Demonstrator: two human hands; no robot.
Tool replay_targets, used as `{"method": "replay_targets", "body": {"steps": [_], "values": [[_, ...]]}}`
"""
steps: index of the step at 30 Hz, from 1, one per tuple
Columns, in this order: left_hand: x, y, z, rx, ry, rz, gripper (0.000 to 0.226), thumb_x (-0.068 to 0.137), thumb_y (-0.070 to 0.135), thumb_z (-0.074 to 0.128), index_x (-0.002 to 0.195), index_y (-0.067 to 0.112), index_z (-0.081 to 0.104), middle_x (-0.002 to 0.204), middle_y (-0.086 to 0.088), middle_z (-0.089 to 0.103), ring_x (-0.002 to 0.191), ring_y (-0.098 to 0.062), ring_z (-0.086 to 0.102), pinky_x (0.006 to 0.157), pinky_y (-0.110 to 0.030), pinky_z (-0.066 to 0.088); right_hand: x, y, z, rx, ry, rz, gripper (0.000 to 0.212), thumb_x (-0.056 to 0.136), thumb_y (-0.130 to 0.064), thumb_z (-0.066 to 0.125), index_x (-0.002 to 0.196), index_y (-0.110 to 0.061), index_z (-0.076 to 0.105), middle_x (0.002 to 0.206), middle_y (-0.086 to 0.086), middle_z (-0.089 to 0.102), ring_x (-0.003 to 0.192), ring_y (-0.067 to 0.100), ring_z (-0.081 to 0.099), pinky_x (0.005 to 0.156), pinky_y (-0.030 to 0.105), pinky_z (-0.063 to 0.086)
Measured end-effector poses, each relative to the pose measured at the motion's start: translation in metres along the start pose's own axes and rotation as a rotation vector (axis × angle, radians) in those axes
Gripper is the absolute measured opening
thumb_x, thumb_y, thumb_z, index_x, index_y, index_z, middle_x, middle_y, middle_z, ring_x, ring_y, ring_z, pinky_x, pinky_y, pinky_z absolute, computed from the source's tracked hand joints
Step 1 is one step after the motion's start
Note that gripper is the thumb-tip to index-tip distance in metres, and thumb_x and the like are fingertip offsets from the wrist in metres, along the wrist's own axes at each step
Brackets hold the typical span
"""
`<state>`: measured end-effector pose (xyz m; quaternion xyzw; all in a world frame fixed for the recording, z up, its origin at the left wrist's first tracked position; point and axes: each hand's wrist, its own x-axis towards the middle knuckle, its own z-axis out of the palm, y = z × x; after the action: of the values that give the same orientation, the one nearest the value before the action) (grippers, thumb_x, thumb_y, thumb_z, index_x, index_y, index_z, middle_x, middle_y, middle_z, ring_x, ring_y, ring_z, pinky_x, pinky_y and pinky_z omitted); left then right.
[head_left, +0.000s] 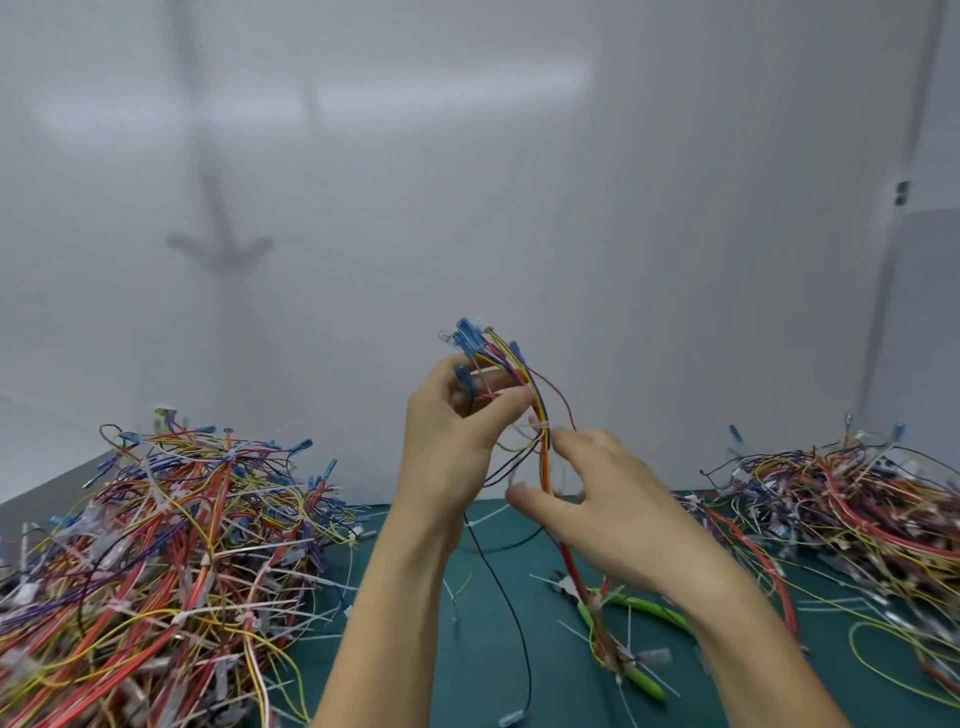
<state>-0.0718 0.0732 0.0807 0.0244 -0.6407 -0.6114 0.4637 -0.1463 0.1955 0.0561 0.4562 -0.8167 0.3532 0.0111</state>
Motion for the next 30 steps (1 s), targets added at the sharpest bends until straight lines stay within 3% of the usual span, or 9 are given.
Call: {"method": "replay_targets", "body": {"steps": [2,7,12,17,19,22,25,27,30], "values": [[-0.005,-0.005,0.000,-0.002,-0.023,0.008,0.023,0.082,-0.004,0.071,0.102,0.007,0.066,0.089,0.000,0.077,0.081,-0.007,0.070,0.073,-0.014,0.052,-0.003,-0.004,-0.008,0.019,0.076,0.016,0.069,0.085,-0.059,0.060,0.148,-0.049,0.032,0.141,-0.010,0.044,0.124,0.021,0.050,0.101,0.037,0.042],[-0.014,-0.009,0.002,0.010,-0.051,0.060,0.022,0.085,-0.003,0.069,0.103,0.009,0.065,0.093,0.000,0.075,0.086,-0.009,0.070,0.077,-0.018,0.053,-0.009,-0.011,-0.021,0.033,0.220,-0.056,0.053,0.083,-0.058,0.065,0.134,-0.053,0.053,0.138,-0.016,0.053,0.130,0.015,0.047,0.109,0.041,0.038],[-0.018,-0.008,0.002,0.108,-0.068,0.150,0.021,0.087,0.000,0.069,0.104,0.012,0.065,0.094,-0.002,0.074,0.089,-0.014,0.069,0.082,-0.024,0.054,-0.008,-0.011,-0.025,0.199,0.153,-0.083,0.017,0.087,-0.055,0.061,0.103,-0.061,0.063,0.117,-0.022,0.062,0.106,-0.002,0.057,0.077,0.013,0.042],[-0.020,-0.001,0.006,0.095,-0.132,0.154,0.016,0.093,-0.002,0.060,0.105,0.008,0.066,0.095,0.000,0.075,0.091,-0.009,0.070,0.081,-0.018,0.051,-0.008,-0.009,-0.023,0.260,0.394,-0.103,0.005,0.087,-0.037,0.072,0.089,-0.038,0.077,0.075,-0.014,0.074,0.075,0.002,0.069,0.072,0.025,0.055],[-0.019,0.003,0.004,0.074,-0.128,0.144,0.016,0.094,0.002,0.060,0.106,0.010,0.068,0.095,0.000,0.075,0.089,-0.008,0.068,0.079,-0.016,0.051,-0.007,-0.010,-0.023,0.349,0.463,-0.138,0.012,0.087,-0.028,0.074,0.083,-0.039,0.076,0.073,-0.016,0.074,0.072,0.004,0.070,0.070,0.024,0.056],[-0.017,0.009,-0.005,0.130,-0.121,0.115,0.013,0.092,0.017,0.066,0.103,0.020,0.072,0.096,0.000,0.075,0.083,-0.009,0.067,0.073,-0.013,0.050,-0.004,-0.007,-0.027,0.517,0.533,-0.126,0.018,0.087,-0.022,0.076,0.100,-0.033,0.072,0.075,-0.017,0.075,0.076,0.000,0.072,0.078,0.021,0.056],[-0.016,0.008,-0.018,0.256,-0.139,0.029,0.008,0.089,0.027,0.070,0.096,0.025,0.073,0.092,0.002,0.074,0.077,-0.010,0.068,0.064,-0.013,0.050,-0.002,-0.002,-0.030,0.606,0.535,-0.090,0.008,0.088,-0.021,0.074,0.094,-0.024,0.071,0.076,-0.014,0.077,0.077,0.004,0.073,0.082,0.029,0.057],[-0.016,0.005,-0.024,0.344,-0.139,-0.039,0.008,0.088,0.034,0.069,0.093,0.029,0.073,0.091,0.008,0.075,0.081,-0.010,0.069,0.062,-0.017,0.052,-0.002,-0.002,-0.031,0.701,0.521,-0.091,0.005,0.089,-0.016,0.072,0.089,-0.022,0.072,0.076,-0.008,0.077,0.072,0.010,0.074,0.075,0.029,0.058],[-0.015,0.001,-0.028,0.422,-0.102,-0.087,0.012,0.089,0.040,0.065,0.094,0.031,0.073,0.091,0.014,0.074,0.084,-0.004,0.069,0.073,-0.022,0.051,-0.003,-0.006,-0.033,0.879,0.509,-0.113,0.009,0.090,-0.009,0.069,0.089,-0.018,0.072,0.076,-0.002,0.078,0.067,0.010,0.073,0.062,0.016,0.055]]}}
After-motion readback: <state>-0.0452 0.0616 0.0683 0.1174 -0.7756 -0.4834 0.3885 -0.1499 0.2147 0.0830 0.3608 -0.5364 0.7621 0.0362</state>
